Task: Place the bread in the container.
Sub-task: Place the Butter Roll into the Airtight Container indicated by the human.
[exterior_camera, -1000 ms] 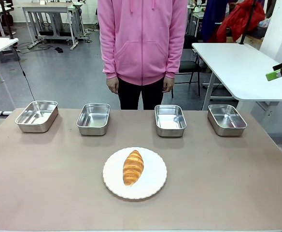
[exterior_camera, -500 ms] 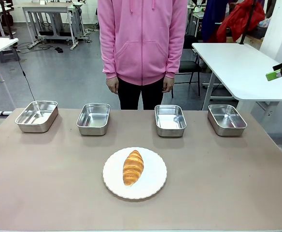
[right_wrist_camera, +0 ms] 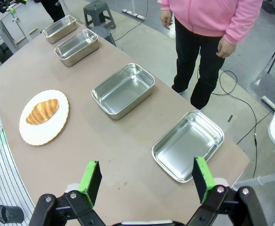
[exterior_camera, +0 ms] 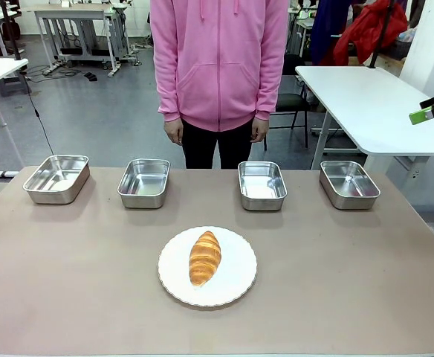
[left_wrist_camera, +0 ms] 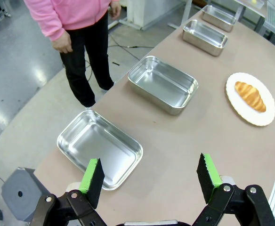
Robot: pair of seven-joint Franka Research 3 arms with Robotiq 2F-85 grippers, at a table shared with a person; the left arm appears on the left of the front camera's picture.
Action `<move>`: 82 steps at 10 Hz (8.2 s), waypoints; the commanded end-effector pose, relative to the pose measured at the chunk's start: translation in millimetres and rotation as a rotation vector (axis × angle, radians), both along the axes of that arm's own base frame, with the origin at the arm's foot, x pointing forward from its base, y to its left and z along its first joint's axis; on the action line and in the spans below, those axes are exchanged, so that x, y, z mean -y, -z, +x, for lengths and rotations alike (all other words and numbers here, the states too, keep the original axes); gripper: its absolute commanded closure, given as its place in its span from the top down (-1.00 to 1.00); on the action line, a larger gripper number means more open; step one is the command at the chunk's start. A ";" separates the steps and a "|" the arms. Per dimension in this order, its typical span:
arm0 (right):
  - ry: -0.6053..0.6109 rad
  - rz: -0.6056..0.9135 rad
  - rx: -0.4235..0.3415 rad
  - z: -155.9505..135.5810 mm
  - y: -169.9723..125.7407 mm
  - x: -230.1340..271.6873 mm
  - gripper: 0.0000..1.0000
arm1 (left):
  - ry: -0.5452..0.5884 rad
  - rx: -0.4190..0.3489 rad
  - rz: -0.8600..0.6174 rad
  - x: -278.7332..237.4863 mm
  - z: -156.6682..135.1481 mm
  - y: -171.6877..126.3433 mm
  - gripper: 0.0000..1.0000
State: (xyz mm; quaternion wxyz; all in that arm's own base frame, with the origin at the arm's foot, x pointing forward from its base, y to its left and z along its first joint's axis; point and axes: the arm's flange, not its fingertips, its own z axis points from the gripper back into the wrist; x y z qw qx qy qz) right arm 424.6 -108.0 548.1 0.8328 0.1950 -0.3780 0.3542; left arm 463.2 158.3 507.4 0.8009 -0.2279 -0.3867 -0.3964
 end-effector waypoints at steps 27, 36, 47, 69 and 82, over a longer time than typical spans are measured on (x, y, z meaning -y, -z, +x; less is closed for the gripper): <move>-0.005 0.010 0.008 0.9 -0.3 -0.4 1.00 | 0.001 0.002 0.004 0.7 -0.1 -0.7 1.00; -0.005 0.010 0.008 0.9 -0.3 -0.4 1.00 | 0.001 0.002 0.004 0.7 -0.1 -0.7 1.00; -0.005 0.010 0.008 0.9 -0.3 -0.4 1.00 | 0.001 0.002 0.004 0.7 -0.1 -0.7 1.00; -0.005 0.010 0.008 0.9 -0.3 -0.4 1.00 | 0.001 0.002 0.004 0.7 -0.1 -0.7 1.00; 0.392 -0.058 -0.301 45.3 6.8 -346.9 1.00 | 0.001 0.002 0.004 0.7 -0.1 -0.7 1.00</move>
